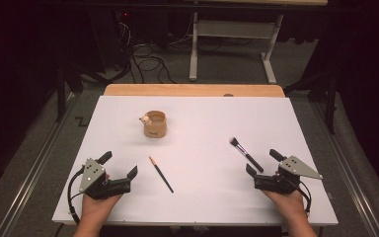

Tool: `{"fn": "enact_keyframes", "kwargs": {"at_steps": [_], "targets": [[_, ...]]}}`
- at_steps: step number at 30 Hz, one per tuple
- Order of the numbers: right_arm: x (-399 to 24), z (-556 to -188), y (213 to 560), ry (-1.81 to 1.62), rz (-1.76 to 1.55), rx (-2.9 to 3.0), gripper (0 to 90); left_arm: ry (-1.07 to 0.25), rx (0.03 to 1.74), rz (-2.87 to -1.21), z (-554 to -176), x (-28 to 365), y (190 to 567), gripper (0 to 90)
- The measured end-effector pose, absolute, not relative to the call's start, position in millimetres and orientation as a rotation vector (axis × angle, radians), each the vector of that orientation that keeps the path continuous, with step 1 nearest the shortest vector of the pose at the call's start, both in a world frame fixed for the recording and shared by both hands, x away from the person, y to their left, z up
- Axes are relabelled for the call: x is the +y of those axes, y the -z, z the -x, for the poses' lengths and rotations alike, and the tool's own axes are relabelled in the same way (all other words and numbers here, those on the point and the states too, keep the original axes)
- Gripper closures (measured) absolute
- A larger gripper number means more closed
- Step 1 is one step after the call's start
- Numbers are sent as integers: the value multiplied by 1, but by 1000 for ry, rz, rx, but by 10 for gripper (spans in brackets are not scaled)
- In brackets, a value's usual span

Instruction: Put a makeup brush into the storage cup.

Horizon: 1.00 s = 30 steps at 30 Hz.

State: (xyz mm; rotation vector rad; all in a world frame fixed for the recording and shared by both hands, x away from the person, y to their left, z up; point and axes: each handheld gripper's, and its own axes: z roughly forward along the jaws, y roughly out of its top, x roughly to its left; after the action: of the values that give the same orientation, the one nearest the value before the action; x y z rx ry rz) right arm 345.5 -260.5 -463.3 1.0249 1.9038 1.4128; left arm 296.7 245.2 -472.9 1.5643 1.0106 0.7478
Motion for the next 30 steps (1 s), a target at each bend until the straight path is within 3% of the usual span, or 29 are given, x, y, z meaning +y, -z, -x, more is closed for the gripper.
{"fn": "enact_keyframes", "kwargs": {"at_steps": [30], "targets": [[-256,-344,463,-1394,-1027,1910,4,-708,1079,-1624,-298,245,471,28]]}}
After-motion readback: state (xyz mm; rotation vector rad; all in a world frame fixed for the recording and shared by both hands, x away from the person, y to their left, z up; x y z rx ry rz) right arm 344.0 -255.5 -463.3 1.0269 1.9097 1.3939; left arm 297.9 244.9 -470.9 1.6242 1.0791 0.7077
